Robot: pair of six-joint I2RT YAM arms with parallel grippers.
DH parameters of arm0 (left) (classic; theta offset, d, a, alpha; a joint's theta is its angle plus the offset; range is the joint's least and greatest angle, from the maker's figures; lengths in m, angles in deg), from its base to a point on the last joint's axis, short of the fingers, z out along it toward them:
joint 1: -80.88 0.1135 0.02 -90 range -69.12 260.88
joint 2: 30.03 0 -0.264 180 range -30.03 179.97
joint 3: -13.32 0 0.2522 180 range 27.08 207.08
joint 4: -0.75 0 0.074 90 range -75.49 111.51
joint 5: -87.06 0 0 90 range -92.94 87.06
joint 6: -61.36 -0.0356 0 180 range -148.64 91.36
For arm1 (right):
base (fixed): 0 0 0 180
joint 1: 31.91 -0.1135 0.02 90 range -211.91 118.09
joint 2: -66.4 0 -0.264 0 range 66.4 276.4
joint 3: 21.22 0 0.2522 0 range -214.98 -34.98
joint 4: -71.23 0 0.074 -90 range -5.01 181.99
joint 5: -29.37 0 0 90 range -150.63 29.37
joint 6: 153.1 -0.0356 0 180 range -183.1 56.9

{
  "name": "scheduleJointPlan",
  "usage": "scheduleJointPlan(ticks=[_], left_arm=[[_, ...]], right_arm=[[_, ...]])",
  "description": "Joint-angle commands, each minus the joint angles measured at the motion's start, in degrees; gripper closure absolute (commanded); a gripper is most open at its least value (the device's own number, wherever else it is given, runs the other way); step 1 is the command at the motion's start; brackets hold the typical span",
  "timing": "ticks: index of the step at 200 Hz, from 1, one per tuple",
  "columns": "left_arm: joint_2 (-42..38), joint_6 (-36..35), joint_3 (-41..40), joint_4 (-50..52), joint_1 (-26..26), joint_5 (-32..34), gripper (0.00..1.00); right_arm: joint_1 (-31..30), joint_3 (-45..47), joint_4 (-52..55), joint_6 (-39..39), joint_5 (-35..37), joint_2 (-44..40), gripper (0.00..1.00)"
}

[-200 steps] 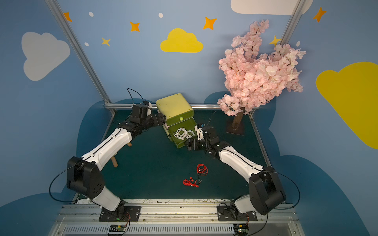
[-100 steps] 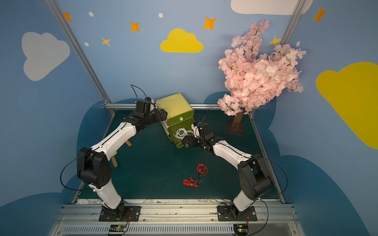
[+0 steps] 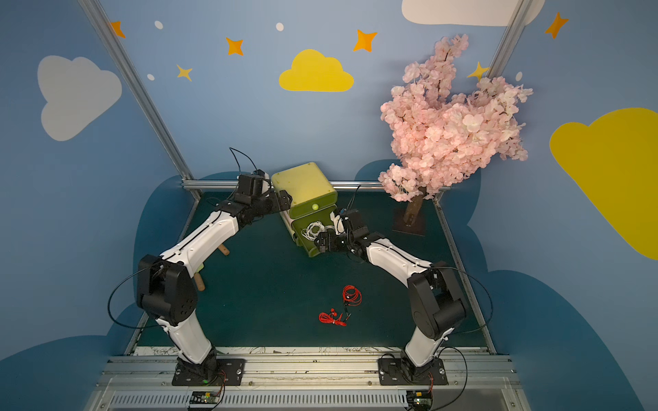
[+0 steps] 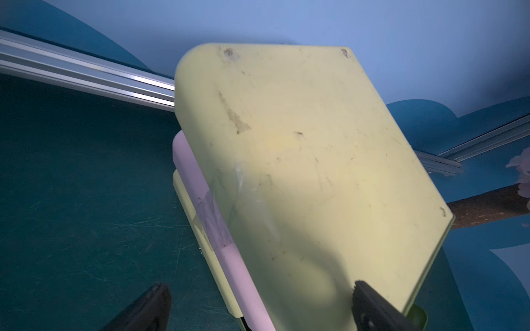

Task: Place the wired earphones into the drawer by color
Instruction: Close the drawer in the storage box.

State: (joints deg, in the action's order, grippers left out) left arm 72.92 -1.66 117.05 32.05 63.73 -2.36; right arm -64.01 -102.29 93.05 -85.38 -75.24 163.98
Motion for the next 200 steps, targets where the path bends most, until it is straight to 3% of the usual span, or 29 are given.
scheduleJointPlan(ticks=[1, 114, 200], left_arm=[[-0.03, -0.49, -0.95, 0.59, 0.21, -0.51, 0.00], [-1.04, -0.33, -2.64, 0.21, 0.26, 0.00, 0.00], [-1.09, -0.01, -3.22, 0.13, 0.27, -0.31, 0.00]], right_arm=[[-0.72, -4.67, -5.16, 1.71, -1.03, 1.68, 0.02], [-2.97, -5.38, -3.74, 1.28, -0.25, 0.15, 0.02], [-2.97, -9.51, -7.91, 2.35, -0.25, 5.57, 0.02]])
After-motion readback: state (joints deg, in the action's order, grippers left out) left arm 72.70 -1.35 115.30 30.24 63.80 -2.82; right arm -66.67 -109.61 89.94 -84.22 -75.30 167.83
